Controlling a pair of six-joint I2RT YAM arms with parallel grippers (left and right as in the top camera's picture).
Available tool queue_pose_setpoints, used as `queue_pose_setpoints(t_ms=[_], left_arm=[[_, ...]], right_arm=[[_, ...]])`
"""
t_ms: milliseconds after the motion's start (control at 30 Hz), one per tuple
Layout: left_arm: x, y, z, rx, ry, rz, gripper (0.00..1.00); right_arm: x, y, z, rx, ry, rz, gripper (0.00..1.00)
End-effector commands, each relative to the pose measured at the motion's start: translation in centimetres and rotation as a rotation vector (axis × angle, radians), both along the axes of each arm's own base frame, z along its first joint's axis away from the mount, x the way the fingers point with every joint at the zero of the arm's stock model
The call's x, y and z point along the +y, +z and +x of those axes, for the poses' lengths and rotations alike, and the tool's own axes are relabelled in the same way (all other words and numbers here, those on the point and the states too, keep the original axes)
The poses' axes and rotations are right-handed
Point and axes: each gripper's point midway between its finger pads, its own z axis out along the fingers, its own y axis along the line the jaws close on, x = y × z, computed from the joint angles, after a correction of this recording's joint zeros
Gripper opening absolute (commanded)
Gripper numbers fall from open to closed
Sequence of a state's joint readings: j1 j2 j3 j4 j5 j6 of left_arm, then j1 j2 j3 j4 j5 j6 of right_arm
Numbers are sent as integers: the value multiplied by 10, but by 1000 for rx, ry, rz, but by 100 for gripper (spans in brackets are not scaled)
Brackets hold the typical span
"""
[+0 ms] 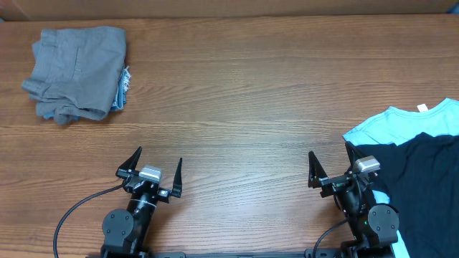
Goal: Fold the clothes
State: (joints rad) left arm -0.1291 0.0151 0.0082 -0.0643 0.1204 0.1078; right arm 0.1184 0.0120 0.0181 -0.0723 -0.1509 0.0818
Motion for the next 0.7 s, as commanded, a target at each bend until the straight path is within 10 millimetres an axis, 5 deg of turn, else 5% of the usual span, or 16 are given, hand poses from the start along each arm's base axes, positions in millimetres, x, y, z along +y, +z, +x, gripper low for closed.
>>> queue_pose_setpoints(t_ms=[0,433,567,667], left_arm=[[0,0,0,-3,-1,-4,100],[-5,2,-2,53,-16,-237,100],[-5,19,-3,36,-20,-366,100],[-5,52,-8,-29,-31,-374,100]], right_arm=[[0,-3,0,2,-2,-1,100],[4,0,-1,-10,26,2,100],[15,28,-9,-61,94,31,100],[19,59,-19,-117,129,34,100]])
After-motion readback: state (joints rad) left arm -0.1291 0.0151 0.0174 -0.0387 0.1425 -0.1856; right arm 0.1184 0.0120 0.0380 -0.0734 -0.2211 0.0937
